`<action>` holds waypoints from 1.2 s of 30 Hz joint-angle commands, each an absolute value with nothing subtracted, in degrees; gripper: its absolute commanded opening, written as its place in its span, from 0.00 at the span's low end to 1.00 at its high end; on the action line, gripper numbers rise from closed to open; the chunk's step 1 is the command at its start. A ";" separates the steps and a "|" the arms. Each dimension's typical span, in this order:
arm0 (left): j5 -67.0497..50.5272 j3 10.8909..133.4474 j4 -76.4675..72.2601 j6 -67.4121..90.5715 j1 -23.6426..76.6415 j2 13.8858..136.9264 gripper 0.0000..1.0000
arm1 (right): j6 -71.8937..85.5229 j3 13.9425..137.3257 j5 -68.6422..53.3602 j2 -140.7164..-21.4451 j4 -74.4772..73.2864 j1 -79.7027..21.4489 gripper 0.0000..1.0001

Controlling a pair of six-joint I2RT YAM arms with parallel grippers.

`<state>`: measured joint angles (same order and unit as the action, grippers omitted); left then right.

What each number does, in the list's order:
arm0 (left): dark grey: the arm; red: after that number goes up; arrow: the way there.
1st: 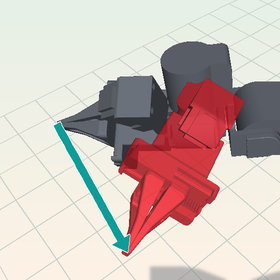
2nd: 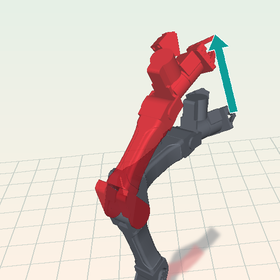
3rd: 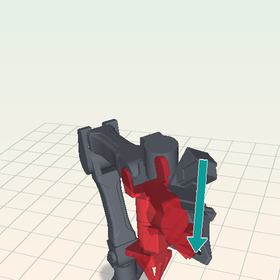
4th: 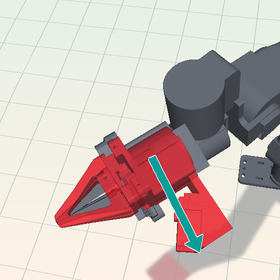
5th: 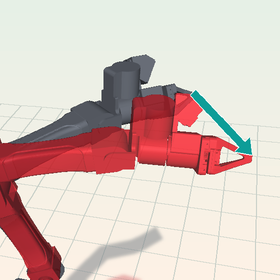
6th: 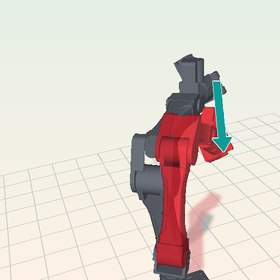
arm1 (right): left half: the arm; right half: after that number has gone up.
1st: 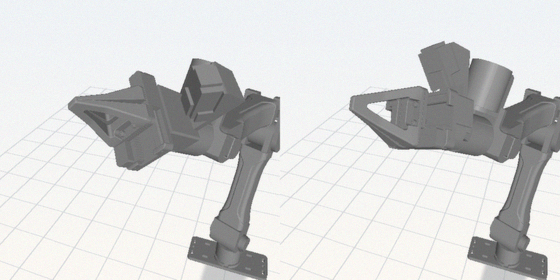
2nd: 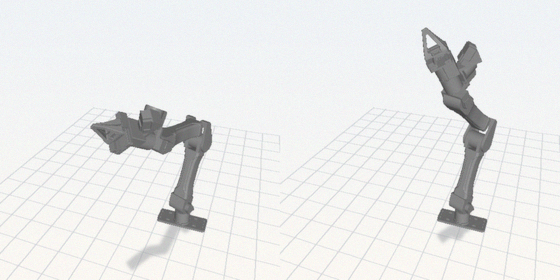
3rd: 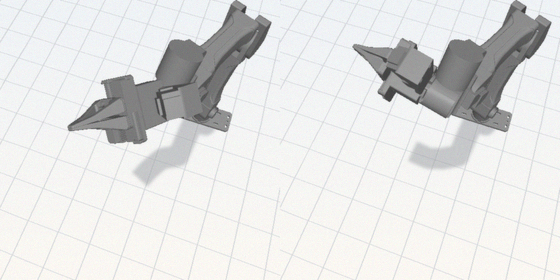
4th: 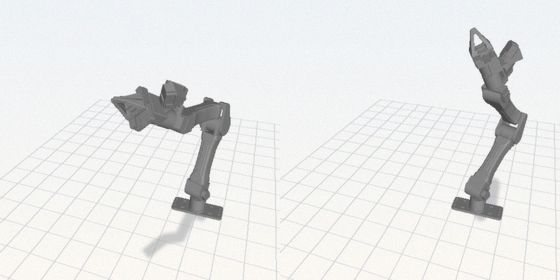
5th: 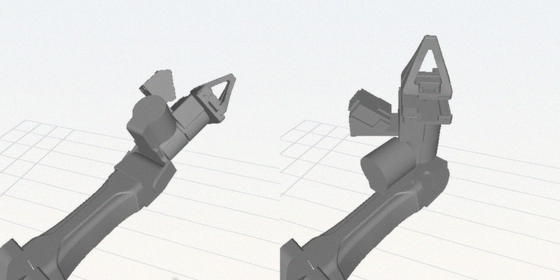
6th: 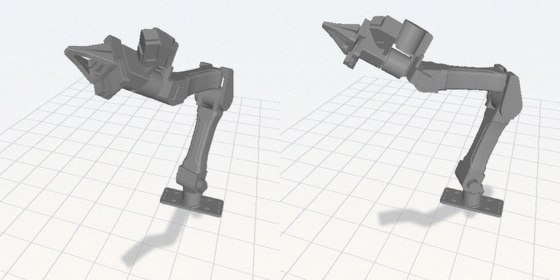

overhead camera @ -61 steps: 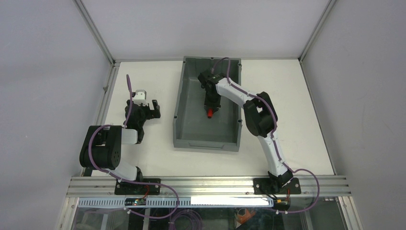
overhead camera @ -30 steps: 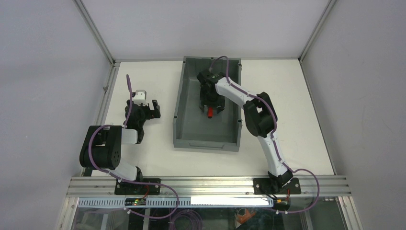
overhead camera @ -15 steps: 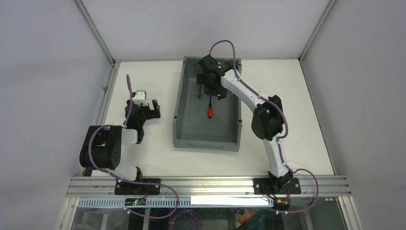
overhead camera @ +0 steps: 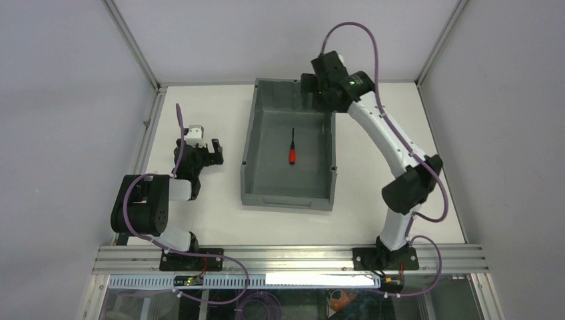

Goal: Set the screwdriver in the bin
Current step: Reset both arms

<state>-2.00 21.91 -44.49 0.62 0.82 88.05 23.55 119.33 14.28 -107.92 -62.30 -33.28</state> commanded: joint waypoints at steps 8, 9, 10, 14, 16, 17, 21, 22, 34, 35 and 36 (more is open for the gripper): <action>-3.23 21.71 -46.41 1.14 1.41 86.31 0.99 | 19.14 95.32 18.62 -83.43 -47.40 -18.07 0.99; -3.23 21.71 -46.43 1.14 1.38 86.35 0.99 | 18.99 93.66 18.62 -82.09 -46.62 -16.77 0.99; -3.17 21.71 -46.42 1.14 1.40 86.33 0.99 | 18.89 92.02 18.68 -80.91 -46.03 -15.42 0.99; -3.17 21.71 -46.41 1.14 1.41 86.32 0.99 | 18.63 85.44 20.16 -77.12 -43.92 -10.75 0.99; -3.25 21.71 -46.41 1.14 1.37 86.31 0.99 | 18.65 82.20 19.94 -75.77 -43.05 -9.03 0.99; -3.26 21.71 -46.41 1.14 1.40 86.31 0.99 | 18.63 80.61 19.49 -75.14 -42.47 -8.47 0.99; -3.23 21.71 -46.45 1.14 1.41 86.33 0.99 | 17.89 74.20 18.48 -73.53 -40.41 -7.07 0.99; -3.24 21.71 -46.41 1.14 1.43 86.31 0.99 | 17.69 72.67 18.46 -73.27 -39.88 -6.88 0.99; -3.25 21.71 -46.41 1.14 1.40 86.31 0.99 | 19.93 57.79 19.43 -72.74 -29.26 -5.78 0.99; -3.25 21.71 -46.41 1.14 1.40 86.32 0.99 | 19.83 56.62 19.47 -72.77 -27.78 -5.80 0.99; -3.21 21.71 -46.41 1.14 1.41 86.31 0.99 | 19.70 55.30 19.80 -72.87 -26.38 -5.80 0.99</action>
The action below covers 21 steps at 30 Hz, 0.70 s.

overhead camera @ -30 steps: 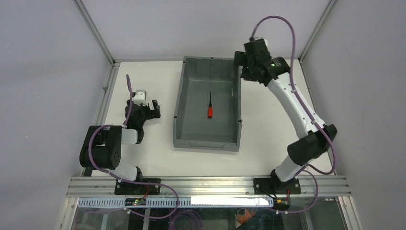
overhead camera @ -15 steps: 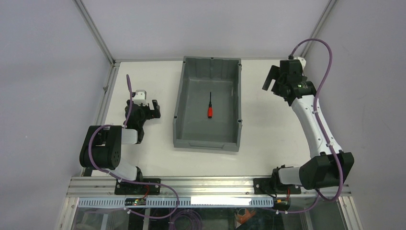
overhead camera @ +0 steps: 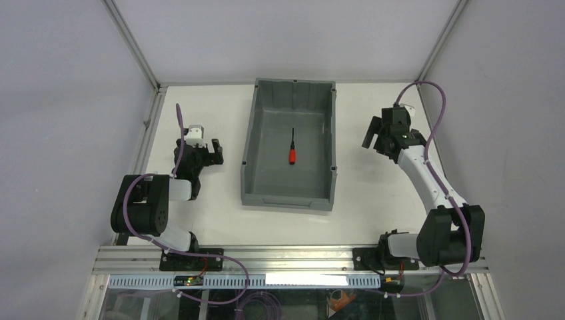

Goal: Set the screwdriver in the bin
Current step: Reset both arms

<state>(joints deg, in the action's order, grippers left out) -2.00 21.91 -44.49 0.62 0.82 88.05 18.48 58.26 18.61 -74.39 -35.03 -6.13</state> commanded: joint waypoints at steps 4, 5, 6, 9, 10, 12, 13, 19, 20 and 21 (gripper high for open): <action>-3.25 21.71 -46.43 1.14 1.41 86.32 0.99 | 19.86 51.62 21.63 -73.46 -22.26 -5.80 0.99; -3.25 21.71 -46.46 1.14 1.41 86.28 0.99 | 19.86 50.67 21.77 -73.65 -21.36 -5.80 0.99; -3.23 21.69 -46.46 1.14 1.41 86.32 0.99 | 19.87 50.14 21.77 -73.92 -20.29 -5.80 0.99; -3.25 21.71 -46.45 1.14 1.41 86.31 0.99 | 19.69 49.28 21.79 -74.66 -18.96 -5.76 0.99; -3.25 21.71 -46.43 1.14 1.41 86.31 0.99 | 19.69 49.12 21.75 -74.88 -18.60 -5.80 0.99; -3.26 21.71 -46.42 1.14 1.41 86.31 0.99 | 19.77 49.08 21.49 -75.36 -18.11 -5.80 0.99; -3.23 21.71 -46.45 1.14 1.41 86.31 0.99 | 19.76 49.06 21.33 -75.67 -17.84 -5.80 0.99; -3.24 21.71 -46.42 1.14 1.40 86.31 0.99 | 19.69 49.53 21.27 -76.75 -17.06 -5.80 0.99; -3.21 21.71 -46.41 1.14 1.42 86.31 0.99 | 19.69 49.69 21.31 -76.94 -17.12 -5.80 0.99; -3.25 21.71 -46.45 1.14 1.41 86.31 0.99 | 19.69 49.95 21.35 -77.08 -17.30 -5.78 0.99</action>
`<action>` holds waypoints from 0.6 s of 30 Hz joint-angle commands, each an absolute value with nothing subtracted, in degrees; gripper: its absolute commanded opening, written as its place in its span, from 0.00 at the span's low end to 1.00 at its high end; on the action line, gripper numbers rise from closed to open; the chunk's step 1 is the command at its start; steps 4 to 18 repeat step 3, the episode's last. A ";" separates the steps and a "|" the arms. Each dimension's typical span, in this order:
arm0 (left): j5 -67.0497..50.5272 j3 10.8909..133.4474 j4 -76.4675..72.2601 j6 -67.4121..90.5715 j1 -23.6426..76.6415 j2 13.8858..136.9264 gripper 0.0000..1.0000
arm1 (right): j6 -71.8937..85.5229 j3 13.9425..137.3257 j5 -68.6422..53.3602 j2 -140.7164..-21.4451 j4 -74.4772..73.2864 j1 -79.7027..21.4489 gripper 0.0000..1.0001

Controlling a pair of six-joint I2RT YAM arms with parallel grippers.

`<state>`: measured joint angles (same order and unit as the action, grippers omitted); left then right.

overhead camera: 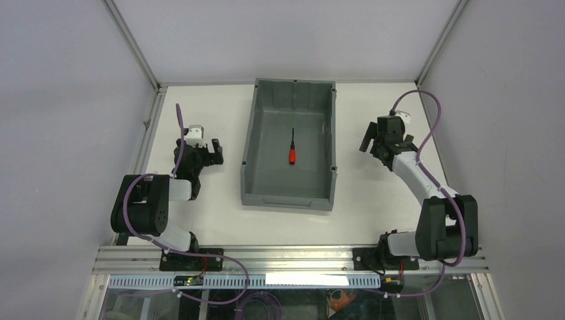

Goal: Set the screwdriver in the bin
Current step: Reset both arms

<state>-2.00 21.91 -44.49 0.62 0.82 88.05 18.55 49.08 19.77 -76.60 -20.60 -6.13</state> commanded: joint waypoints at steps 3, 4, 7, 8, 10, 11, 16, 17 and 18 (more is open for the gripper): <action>-3.21 21.71 -46.41 1.14 1.41 86.31 0.99 | 19.86 50.89 21.60 -77.67 -18.27 -5.76 0.99; -3.21 21.71 -46.41 1.14 1.41 86.31 0.99 | 19.86 50.89 21.60 -77.67 -18.27 -5.76 0.99; -3.21 21.71 -46.41 1.14 1.41 86.31 0.99 | 19.86 50.89 21.60 -77.67 -18.27 -5.76 0.99; -3.21 21.71 -46.41 1.14 1.41 86.31 0.99 | 19.86 50.89 21.60 -77.67 -18.27 -5.76 0.99; -3.21 21.71 -46.41 1.14 1.41 86.31 0.99 | 19.86 50.89 21.60 -77.67 -18.27 -5.76 0.99; -3.21 21.71 -46.41 1.14 1.41 86.31 0.99 | 19.86 50.89 21.60 -77.67 -18.27 -5.76 0.99; -3.21 21.71 -46.41 1.14 1.41 86.31 0.99 | 19.86 50.89 21.60 -77.67 -18.27 -5.76 0.99; -3.21 21.71 -46.41 1.14 1.41 86.31 0.99 | 19.86 50.89 21.60 -77.67 -18.27 -5.76 0.99; -3.21 21.71 -46.41 1.14 1.41 86.31 0.99 | 19.86 50.89 21.60 -77.67 -18.27 -5.76 0.99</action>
